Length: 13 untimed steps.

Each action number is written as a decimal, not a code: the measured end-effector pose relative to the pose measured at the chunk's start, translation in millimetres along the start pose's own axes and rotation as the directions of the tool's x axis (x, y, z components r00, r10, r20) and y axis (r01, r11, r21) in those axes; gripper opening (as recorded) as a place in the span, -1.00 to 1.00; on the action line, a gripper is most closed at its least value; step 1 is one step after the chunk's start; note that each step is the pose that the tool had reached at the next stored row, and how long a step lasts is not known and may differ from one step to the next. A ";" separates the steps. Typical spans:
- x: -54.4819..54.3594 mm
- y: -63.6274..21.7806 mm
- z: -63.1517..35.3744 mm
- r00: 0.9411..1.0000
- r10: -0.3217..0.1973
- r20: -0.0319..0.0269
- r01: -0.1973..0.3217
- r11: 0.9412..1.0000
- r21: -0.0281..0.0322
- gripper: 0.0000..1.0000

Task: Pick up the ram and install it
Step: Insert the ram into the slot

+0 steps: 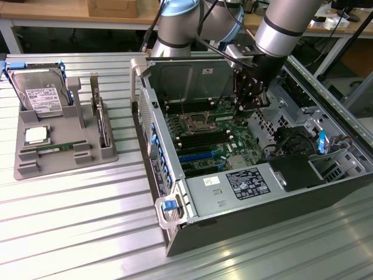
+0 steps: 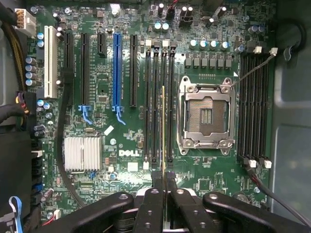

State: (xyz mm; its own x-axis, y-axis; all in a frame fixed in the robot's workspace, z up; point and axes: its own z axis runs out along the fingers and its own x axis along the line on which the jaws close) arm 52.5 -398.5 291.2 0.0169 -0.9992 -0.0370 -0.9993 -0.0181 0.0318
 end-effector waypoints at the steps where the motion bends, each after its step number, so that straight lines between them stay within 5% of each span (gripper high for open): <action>1: 0.0 0.2 0.6 1.000 0.000 0.000 0.000 1.000 0.000 -0.76; 13: 1.8 15.4 15.3 1.000 0.000 0.000 0.000 1.000 0.000 -0.76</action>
State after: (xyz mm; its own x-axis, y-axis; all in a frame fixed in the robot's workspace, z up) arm 36.6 -400.0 276.3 0.0169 -0.9992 -0.0370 -0.9993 -0.0181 0.0318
